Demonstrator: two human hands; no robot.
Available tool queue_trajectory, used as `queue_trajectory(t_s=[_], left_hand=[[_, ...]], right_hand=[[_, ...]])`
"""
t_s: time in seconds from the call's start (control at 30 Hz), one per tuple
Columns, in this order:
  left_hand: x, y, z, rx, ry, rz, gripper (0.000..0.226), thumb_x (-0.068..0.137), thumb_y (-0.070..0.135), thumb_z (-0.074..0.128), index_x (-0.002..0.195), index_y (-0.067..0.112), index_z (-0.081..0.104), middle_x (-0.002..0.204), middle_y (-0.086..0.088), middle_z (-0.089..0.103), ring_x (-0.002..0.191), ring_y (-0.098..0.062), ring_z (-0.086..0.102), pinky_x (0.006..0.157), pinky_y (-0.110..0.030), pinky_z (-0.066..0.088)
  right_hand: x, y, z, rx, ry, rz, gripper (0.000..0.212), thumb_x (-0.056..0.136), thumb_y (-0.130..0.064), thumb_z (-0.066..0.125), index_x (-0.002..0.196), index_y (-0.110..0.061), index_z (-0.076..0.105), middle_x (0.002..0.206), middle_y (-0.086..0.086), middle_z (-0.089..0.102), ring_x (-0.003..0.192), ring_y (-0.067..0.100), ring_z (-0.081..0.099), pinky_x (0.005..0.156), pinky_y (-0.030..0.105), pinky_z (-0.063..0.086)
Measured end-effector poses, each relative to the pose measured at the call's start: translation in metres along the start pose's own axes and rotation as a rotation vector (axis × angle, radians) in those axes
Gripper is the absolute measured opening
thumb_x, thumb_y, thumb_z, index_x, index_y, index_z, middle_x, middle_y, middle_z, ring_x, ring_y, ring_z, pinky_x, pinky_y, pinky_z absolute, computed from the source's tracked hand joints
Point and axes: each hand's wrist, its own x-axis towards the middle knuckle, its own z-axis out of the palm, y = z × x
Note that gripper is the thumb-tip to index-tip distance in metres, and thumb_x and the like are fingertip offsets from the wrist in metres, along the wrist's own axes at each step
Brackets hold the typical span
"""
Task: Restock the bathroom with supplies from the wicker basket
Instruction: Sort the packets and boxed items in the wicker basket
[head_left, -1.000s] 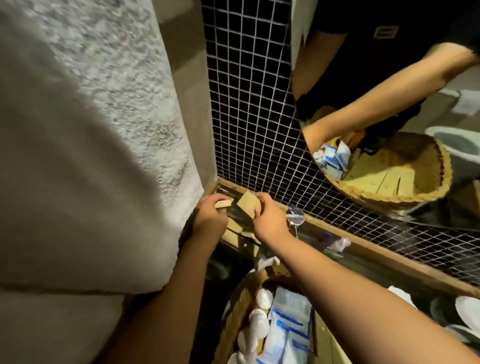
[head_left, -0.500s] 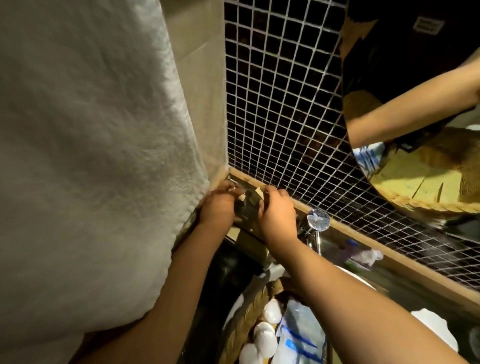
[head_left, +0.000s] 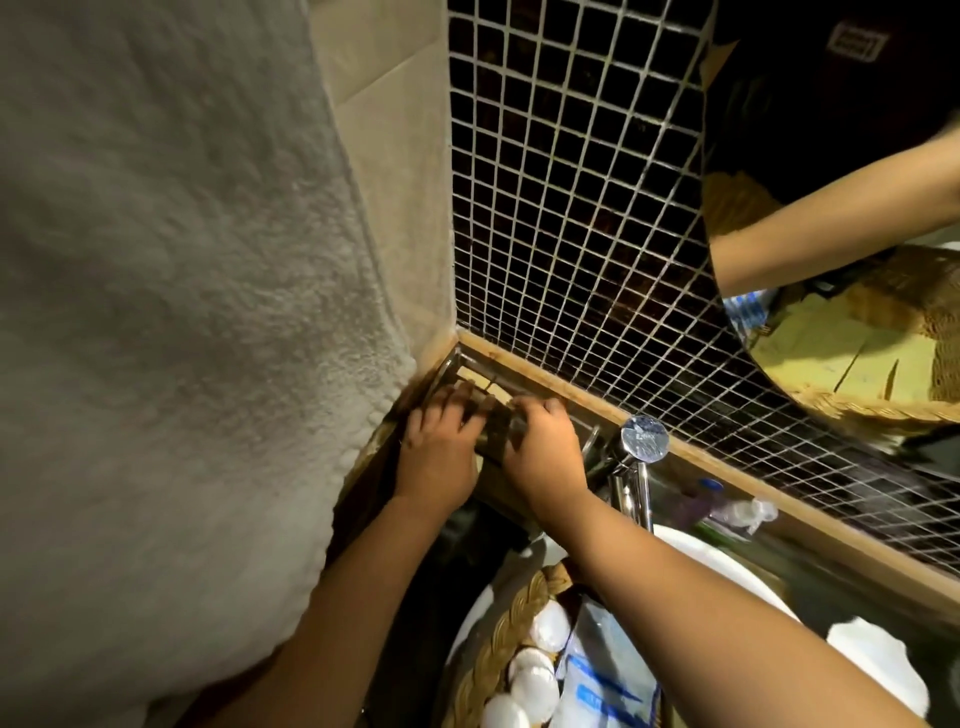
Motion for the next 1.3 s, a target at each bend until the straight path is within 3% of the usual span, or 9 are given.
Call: queue_trajectory(t_s=[0.07, 0.2, 0.33, 0.43, 0.8, 1.0, 1.1, 1.23, 1.3], left_hand=[[-0.007, 0.001, 0.007, 0.048, -0.019, -0.014, 0.066, 0.083, 0.027, 0.066, 0.145, 0.038, 0.045, 0.157, -0.008, 0.035, 0.145, -0.034, 0.022, 0.111, -0.051, 0.025], [-0.013, 0.008, 0.012, 0.114, -0.059, -0.058, 0.066, 0.086, 0.038, 0.062, 0.147, 0.042, 0.038, 0.161, -0.008, 0.027, 0.145, -0.037, 0.010, 0.106, -0.051, 0.016], [-0.008, 0.012, 0.017, 0.137, -0.101, -0.073, 0.067, 0.100, 0.046, 0.040, 0.157, 0.039, 0.005, 0.167, -0.003, -0.009, 0.148, -0.035, -0.009, 0.108, -0.052, 0.011], [-0.001, 0.013, 0.016, 0.166, -0.138, -0.091, 0.069, 0.102, 0.046, 0.034, 0.158, 0.031, -0.003, 0.163, -0.005, -0.026, 0.148, -0.037, -0.015, 0.111, -0.052, 0.007], [0.003, 0.009, 0.011, 0.177, -0.222, -0.087, 0.077, 0.100, 0.041, 0.044, 0.158, 0.026, -0.005, 0.158, -0.007, -0.036, 0.147, -0.038, -0.026, 0.117, -0.053, 0.003], [0.006, 0.007, 0.008, 0.190, -0.212, -0.067, 0.075, 0.100, 0.042, 0.043, 0.159, 0.029, -0.001, 0.161, -0.009, -0.029, 0.146, -0.037, -0.028, 0.118, -0.053, 0.003], [0.002, 0.009, -0.002, 0.156, -0.153, -0.070, 0.072, 0.099, 0.041, 0.045, 0.159, 0.029, 0.006, 0.166, -0.007, -0.016, 0.150, -0.034, -0.017, 0.118, -0.053, 0.007], [-0.008, 0.019, -0.034, 0.101, -0.044, -0.016, 0.080, 0.092, 0.038, 0.058, 0.157, 0.026, 0.013, 0.166, -0.008, 0.005, 0.151, -0.029, 0.007, 0.115, -0.048, 0.019], [-0.015, 0.027, -0.053, 0.101, -0.010, 0.011, 0.074, 0.097, 0.039, 0.051, 0.157, 0.025, 0.011, 0.166, -0.007, 0.009, 0.150, -0.027, 0.014, 0.115, -0.045, 0.022]], right_hand=[[-0.004, 0.002, -0.001, -0.047, -0.067, 0.033, 0.054, 0.085, -0.010, 0.062, 0.138, -0.014, 0.054, 0.133, 0.010, 0.057, 0.123, 0.028, 0.054, 0.103, 0.034, 0.044], [-0.010, 0.003, -0.002, -0.027, -0.182, 0.035, 0.048, 0.084, -0.011, 0.058, 0.132, -0.016, 0.059, 0.122, 0.011, 0.067, 0.115, 0.030, 0.062, 0.089, 0.030, 0.049], [-0.009, 0.003, 0.003, -0.026, -0.250, 0.043, 0.073, 0.087, -0.021, 0.063, 0.154, -0.013, 0.034, 0.157, 0.009, 0.040, 0.145, 0.027, 0.035, 0.118, 0.036, 0.031], [-0.006, 0.002, 0.009, -0.019, -0.246, 0.034, 0.080, 0.088, -0.027, 0.063, 0.158, -0.014, 0.026, 0.164, 0.004, 0.026, 0.150, 0.021, 0.025, 0.123, 0.038, 0.022], [0.004, 0.001, 0.016, -0.116, -0.285, 0.027, 0.087, 0.090, -0.034, 0.066, 0.159, -0.012, 0.019, 0.165, 0.008, 0.021, 0.151, 0.029, 0.020, 0.123, 0.045, 0.019], [0.001, -0.003, 0.013, -0.141, -0.298, 0.013, 0.084, 0.092, -0.034, 0.060, 0.160, -0.013, 0.015, 0.165, 0.010, 0.019, 0.151, 0.031, 0.019, 0.122, 0.049, 0.019], [-0.005, -0.006, 0.008, -0.069, -0.276, 0.026, 0.085, 0.091, -0.031, 0.058, 0.160, -0.015, 0.010, 0.164, 0.013, 0.022, 0.150, 0.033, 0.024, 0.121, 0.047, 0.024], [-0.022, -0.014, -0.010, 0.050, -0.192, 0.048, 0.081, 0.090, -0.032, 0.052, 0.160, -0.025, 0.011, 0.154, 0.015, 0.043, 0.138, 0.032, 0.045, 0.114, 0.042, 0.038], [-0.035, -0.018, -0.023, 0.063, -0.148, 0.001, 0.073, 0.094, -0.031, 0.048, 0.159, -0.026, 0.016, 0.148, 0.016, 0.050, 0.130, 0.031, 0.053, 0.111, 0.041, 0.041]])
